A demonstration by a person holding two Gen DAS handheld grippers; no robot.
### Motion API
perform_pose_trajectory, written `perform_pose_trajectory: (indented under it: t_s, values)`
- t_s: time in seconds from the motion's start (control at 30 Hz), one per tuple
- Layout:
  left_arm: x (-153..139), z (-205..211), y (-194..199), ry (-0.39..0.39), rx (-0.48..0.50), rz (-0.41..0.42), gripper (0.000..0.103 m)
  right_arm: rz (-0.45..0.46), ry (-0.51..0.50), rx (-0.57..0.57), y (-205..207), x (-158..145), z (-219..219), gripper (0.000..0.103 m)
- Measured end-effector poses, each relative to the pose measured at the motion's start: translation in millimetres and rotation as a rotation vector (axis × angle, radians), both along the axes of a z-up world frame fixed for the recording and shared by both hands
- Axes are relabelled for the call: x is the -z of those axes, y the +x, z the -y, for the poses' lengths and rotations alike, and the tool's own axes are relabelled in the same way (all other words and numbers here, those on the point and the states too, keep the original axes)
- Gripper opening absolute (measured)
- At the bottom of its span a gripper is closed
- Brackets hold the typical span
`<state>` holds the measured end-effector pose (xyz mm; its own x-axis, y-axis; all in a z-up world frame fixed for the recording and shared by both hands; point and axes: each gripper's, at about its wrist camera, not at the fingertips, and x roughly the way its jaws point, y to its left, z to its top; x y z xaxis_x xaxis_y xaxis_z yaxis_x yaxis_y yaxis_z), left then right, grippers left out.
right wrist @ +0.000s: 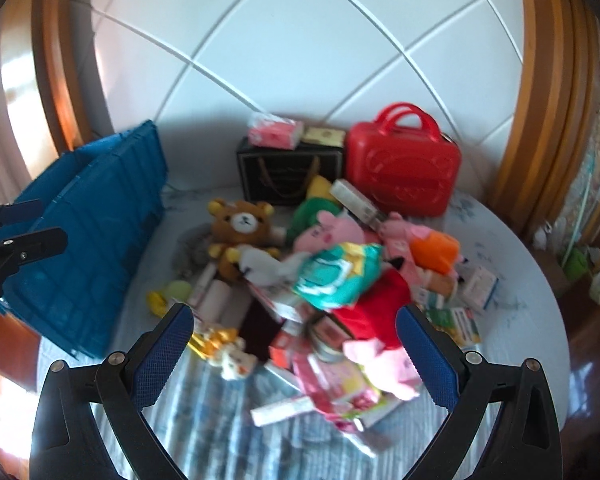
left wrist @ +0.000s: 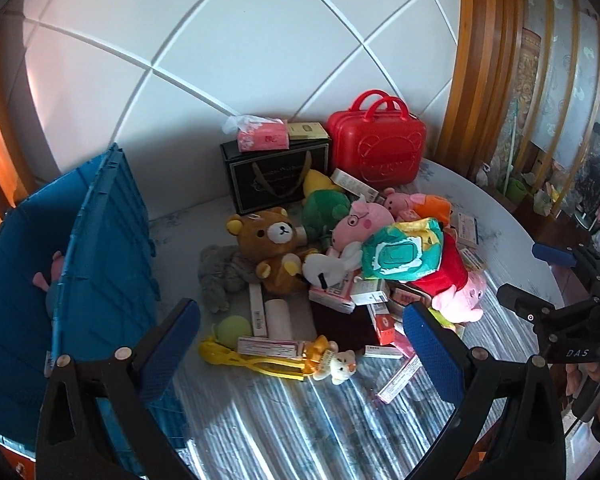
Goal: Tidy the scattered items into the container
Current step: 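Grasp the green wipes pack with the left tool while the right tool grasps the red-and-pink pig plush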
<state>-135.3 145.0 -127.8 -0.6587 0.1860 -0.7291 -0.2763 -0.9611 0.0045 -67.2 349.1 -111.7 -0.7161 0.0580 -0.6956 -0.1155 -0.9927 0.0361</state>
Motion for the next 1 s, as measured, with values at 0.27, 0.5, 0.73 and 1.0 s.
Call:
perform_pose_trajectory:
  t_s: [0.27, 0.5, 0.73, 1.0]
  values:
    - [32.9, -59.8, -20.8, -0.058, 0.053, 0.048, 0.103, 0.057, -0.013, 0.001, 2.0, 31.8, -43.8, 0.103]
    - [75.1, -100.8, -45.9, -0.143, 0.106, 0.05, 0.103, 0.117, 0.004, -0.017, -14.8, 70.2, -73.5, 0.103]
    - [140.6, -150.5, -72.5, -0.282, 0.275, 0.056, 0.103, 0.183, 0.04, -0.065, -37.9, 120.0, -93.5, 0.103]
    - [194.3, -192.8, -88.0, -0.486, 0.444, -0.053, 0.1, 0.196, 0.122, -0.14, -57.5, 156.6, -97.4, 0.103]
